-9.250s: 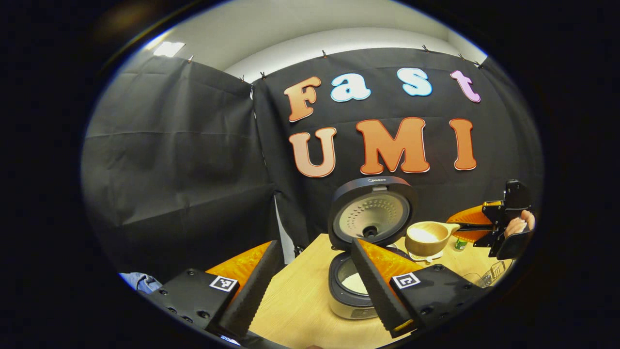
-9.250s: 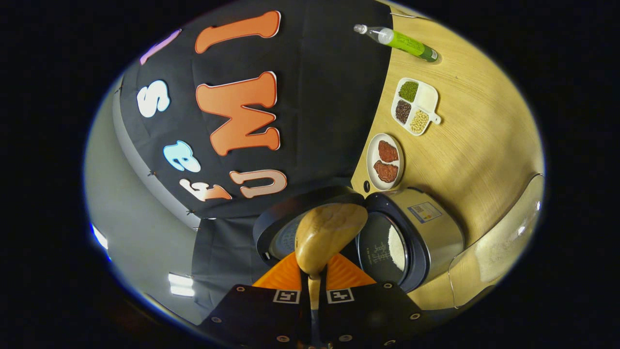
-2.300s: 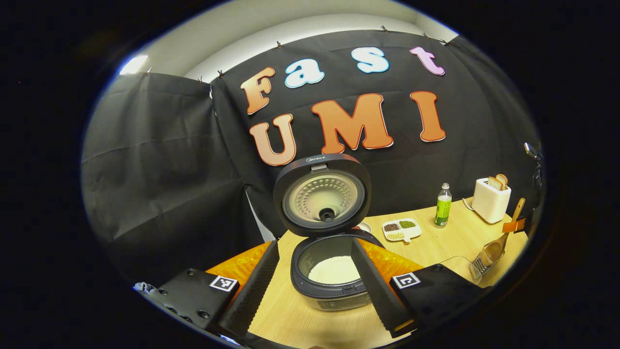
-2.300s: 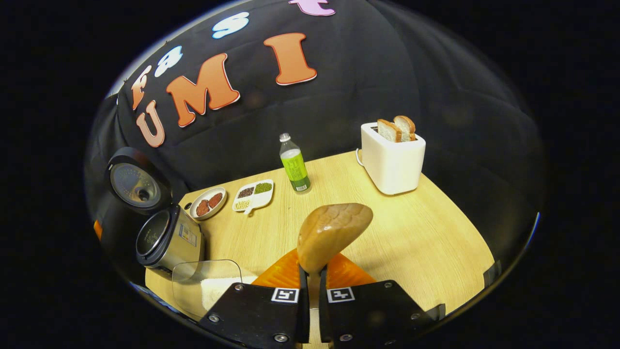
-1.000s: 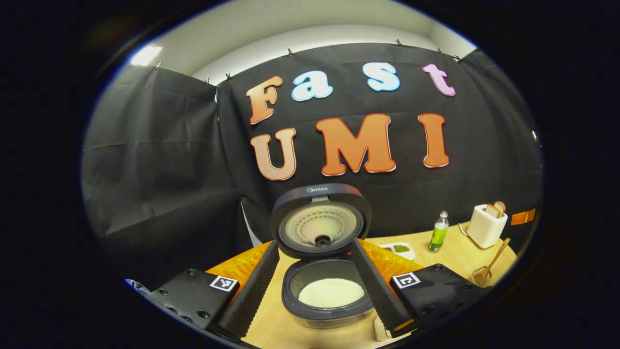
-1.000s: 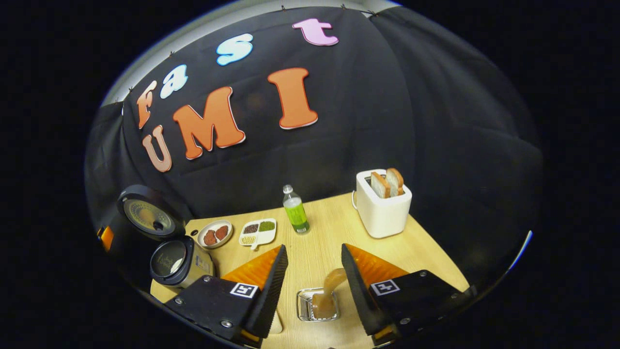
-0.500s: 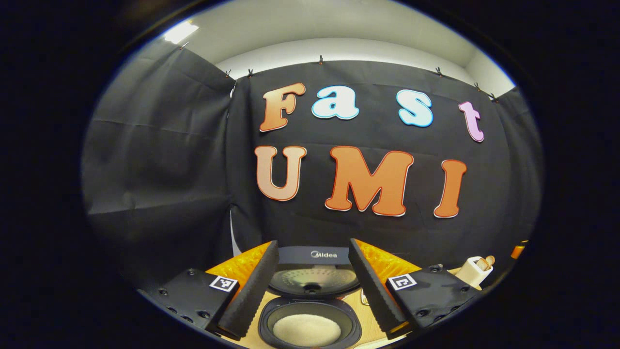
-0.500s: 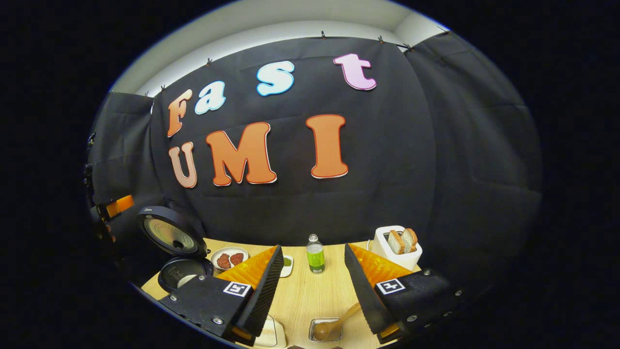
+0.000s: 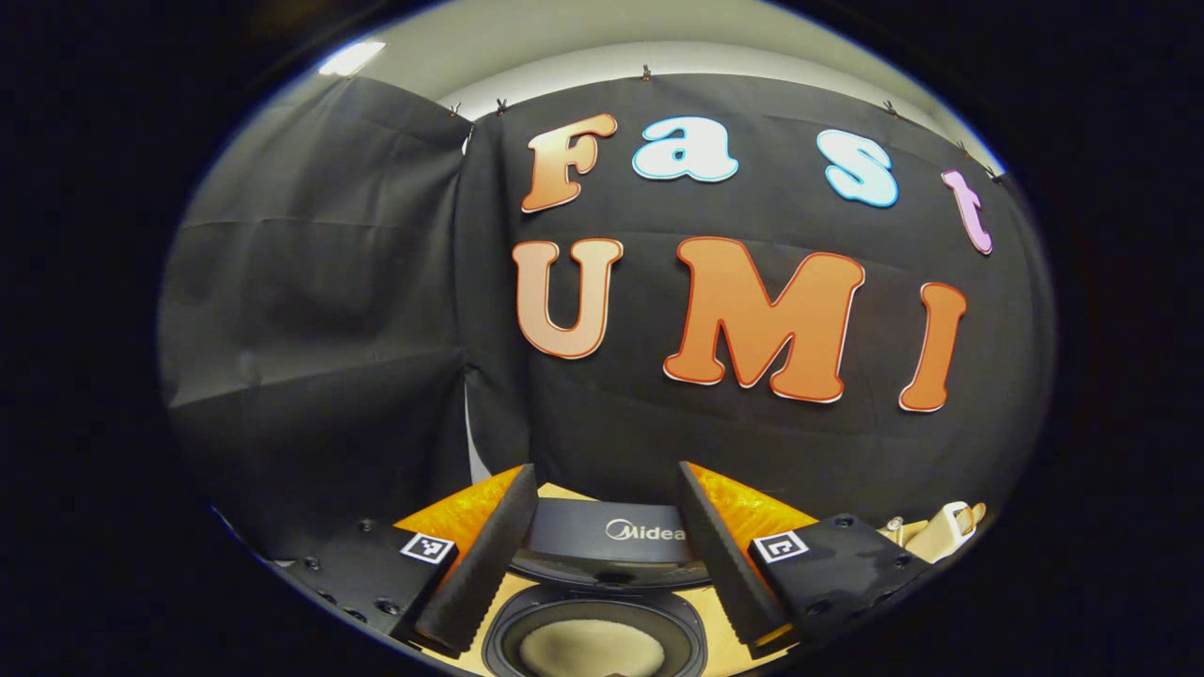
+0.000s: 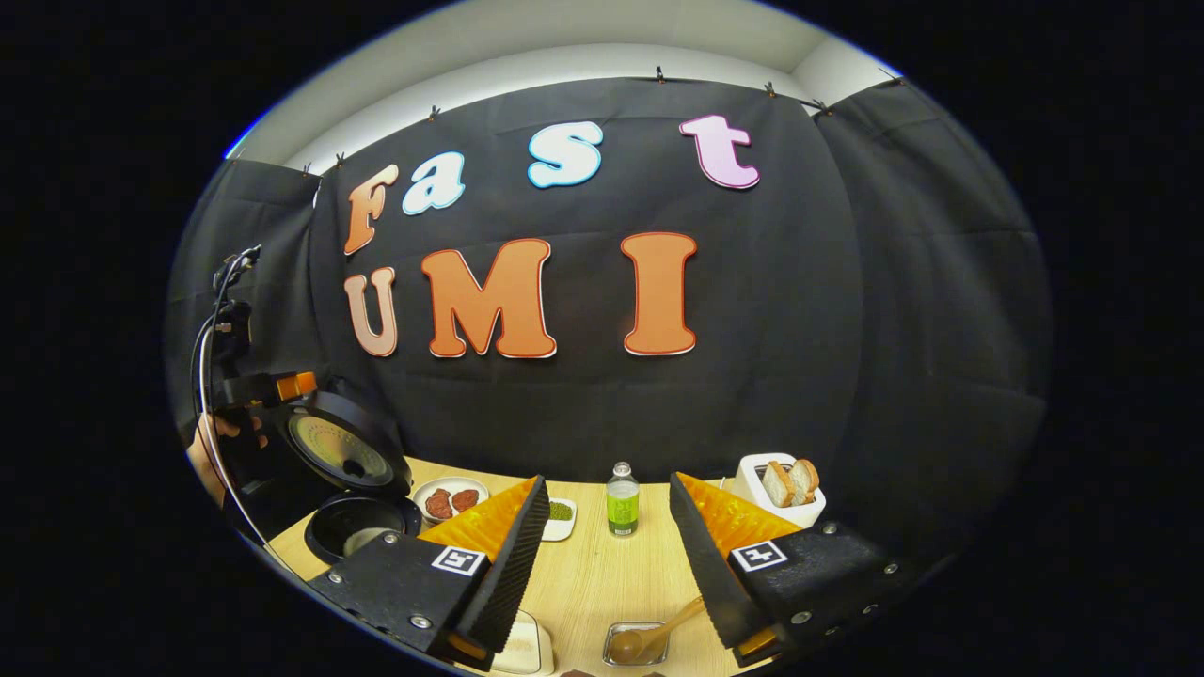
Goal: Close the left gripper, press the button to open the rice cooker; take a wooden spoon from the chopstick holder with the right hand, scoop a spoonful of rice and pour it into the rice cooker, then put the wooden spoon back into the chopstick holder.
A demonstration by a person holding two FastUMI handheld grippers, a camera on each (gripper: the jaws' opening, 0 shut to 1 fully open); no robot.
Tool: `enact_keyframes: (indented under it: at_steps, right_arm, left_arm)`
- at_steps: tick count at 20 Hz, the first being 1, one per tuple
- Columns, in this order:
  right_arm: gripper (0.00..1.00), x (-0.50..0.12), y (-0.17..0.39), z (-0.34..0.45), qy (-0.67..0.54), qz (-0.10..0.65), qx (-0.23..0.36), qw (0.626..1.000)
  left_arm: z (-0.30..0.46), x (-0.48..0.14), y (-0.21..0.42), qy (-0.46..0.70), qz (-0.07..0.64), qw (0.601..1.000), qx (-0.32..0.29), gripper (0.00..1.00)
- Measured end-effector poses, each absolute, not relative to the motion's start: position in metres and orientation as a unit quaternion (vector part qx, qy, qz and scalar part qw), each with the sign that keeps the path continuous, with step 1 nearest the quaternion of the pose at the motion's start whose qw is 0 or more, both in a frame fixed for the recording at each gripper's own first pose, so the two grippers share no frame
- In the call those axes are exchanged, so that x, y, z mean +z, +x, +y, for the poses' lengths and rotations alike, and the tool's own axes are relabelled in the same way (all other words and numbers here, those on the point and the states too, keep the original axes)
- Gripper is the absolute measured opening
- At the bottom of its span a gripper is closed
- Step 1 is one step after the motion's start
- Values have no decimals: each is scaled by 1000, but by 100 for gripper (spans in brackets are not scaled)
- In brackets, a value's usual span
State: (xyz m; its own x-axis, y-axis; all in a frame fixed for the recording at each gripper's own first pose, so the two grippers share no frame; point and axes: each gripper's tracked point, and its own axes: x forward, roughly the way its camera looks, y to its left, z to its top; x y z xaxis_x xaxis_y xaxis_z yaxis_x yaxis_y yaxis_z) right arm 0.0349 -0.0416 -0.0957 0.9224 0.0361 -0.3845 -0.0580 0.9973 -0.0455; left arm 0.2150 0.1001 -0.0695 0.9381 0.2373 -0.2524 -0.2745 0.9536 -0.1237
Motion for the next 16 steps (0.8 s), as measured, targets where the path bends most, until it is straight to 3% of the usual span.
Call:
enact_keyframes:
  at_steps: [8,16]
  right_arm:
    - [80,-112,36,-11,-20,211,57,976]
    - [80,-125,37,12,-4,220,87,972]
  left_arm:
    - [96,-89,187,-89,180,972,120,100]
    - [70,-181,96,-77,351,928,100,98]
